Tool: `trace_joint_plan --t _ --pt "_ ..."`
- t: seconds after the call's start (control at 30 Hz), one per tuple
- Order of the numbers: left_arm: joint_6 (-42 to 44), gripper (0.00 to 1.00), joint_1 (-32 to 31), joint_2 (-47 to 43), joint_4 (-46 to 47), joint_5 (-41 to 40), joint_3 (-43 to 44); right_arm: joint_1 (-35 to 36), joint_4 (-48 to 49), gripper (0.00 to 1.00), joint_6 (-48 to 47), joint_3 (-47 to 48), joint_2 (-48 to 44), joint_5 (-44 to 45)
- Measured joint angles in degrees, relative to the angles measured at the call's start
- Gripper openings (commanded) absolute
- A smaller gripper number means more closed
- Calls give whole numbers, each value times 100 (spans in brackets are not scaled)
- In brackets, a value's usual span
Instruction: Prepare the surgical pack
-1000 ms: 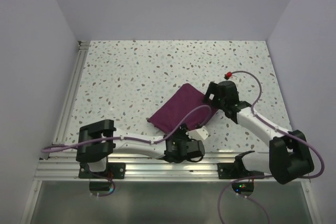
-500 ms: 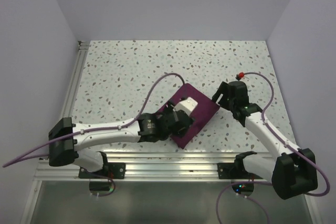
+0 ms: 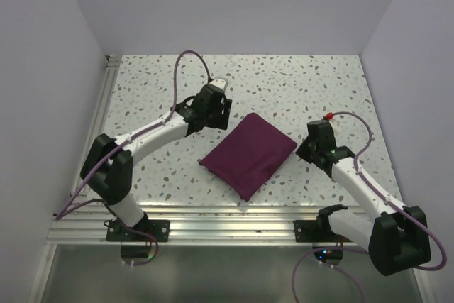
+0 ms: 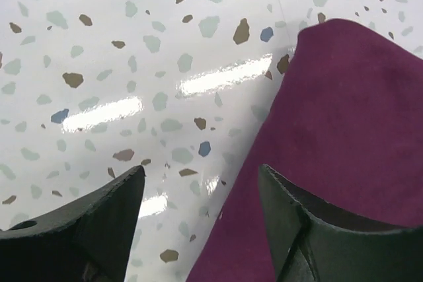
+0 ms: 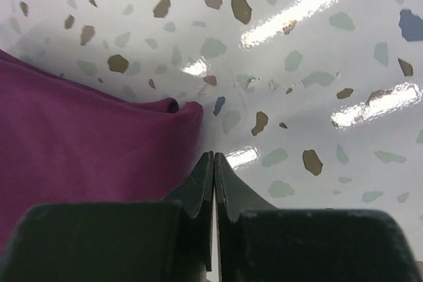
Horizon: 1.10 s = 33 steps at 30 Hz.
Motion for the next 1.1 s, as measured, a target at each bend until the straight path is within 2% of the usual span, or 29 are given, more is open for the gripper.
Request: trace_joint_plan --t 0.17,0.4,0.77,0.9,1.1 --pt "131 68 264 1147 37 380 835 17 133 0 181 -356 319 -160" --pt "431 61 302 2603 -17 754 2015 323 238 0 385 -297 909 -90" --pt "850 58 35 3528 -190 1252 3346 951 243 0 715 551 2055 361" --pt "855 58 -33 3550 -203 1191 3344 953 46 0 785 573 2015 483" --pt "857 59 422 2741 -245 1012 2170 1139 -459 0 1200 330 1060 734"
